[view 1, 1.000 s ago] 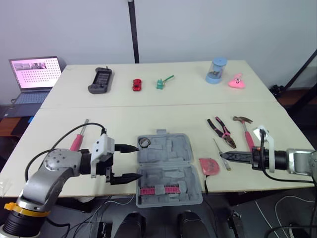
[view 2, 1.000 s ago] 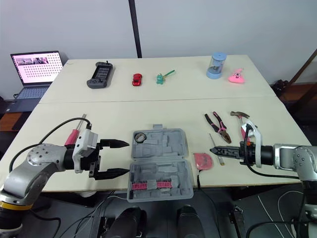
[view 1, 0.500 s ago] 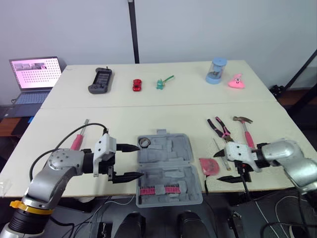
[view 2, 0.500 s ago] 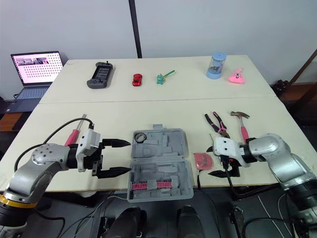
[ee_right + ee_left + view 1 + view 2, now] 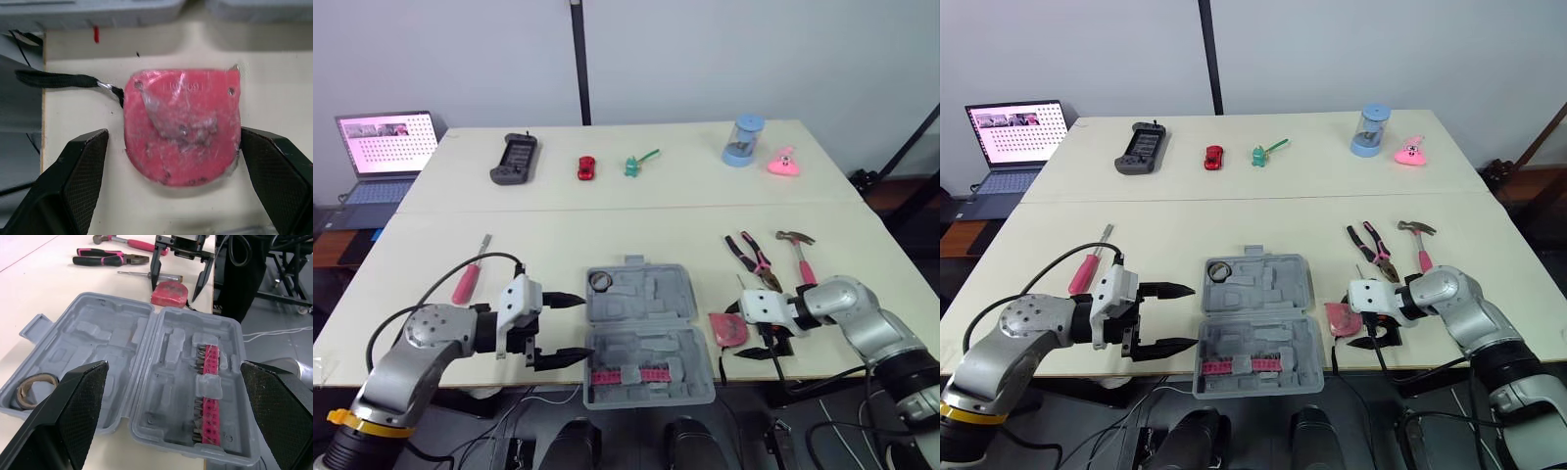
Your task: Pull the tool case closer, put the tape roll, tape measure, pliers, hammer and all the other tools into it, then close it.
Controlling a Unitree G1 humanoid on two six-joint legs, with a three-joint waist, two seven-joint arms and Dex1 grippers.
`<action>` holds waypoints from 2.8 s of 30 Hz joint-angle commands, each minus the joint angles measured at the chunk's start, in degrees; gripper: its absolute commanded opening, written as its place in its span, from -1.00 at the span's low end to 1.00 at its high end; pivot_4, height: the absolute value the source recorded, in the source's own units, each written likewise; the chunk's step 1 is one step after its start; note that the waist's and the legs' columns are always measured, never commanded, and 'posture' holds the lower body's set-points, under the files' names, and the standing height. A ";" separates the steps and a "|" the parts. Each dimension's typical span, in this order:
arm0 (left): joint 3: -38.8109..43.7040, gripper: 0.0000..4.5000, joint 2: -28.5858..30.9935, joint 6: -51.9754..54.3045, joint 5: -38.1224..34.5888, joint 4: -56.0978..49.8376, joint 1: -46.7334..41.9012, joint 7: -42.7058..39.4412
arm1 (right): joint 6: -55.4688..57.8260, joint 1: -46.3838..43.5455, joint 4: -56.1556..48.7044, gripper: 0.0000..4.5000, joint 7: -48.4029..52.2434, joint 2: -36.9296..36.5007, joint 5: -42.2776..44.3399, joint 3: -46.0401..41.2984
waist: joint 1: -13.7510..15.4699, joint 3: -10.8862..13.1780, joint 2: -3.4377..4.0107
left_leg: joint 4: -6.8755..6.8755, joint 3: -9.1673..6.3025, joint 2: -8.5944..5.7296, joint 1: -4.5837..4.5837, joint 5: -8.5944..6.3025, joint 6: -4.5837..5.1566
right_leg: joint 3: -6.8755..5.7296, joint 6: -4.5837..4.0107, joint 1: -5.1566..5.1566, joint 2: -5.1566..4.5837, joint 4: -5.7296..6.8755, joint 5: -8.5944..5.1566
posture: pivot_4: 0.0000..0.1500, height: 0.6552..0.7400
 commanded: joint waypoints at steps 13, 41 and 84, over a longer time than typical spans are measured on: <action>0.47 1.00 0.31 -3.38 1.57 1.36 -0.55 -0.70 | 6.40 -0.66 -5.03 0.27 0.46 1.02 2.91 -4.13 | -0.02 0.00 0.01 | 0.00 0.00 0.00 0.00 0.00 0.00 | 0.00 0.00 -0.01 0.01 0.00 0.00 | 1.00 -0.53; 1.68 1.00 1.86 -3.87 1.46 -0.36 2.54 0.82 | 18.42 2.78 -10.56 0.74 -0.08 -0.35 0.70 -2.38 | -0.03 0.00 0.03 | -0.01 0.00 -0.02 -0.01 0.00 0.00 | 0.00 0.00 -0.04 -0.03 0.02 0.00 | 1.00 -0.53; 2.44 1.00 2.81 -4.56 1.86 1.00 1.72 0.10 | 18.51 -2.22 -13.95 0.29 -2.38 1.10 7.92 -9.51 | -0.42 0.05 0.11 | -0.01 0.04 0.00 0.12 0.00 0.00 | 0.04 0.00 0.06 0.00 0.04 0.00 | 1.00 -0.53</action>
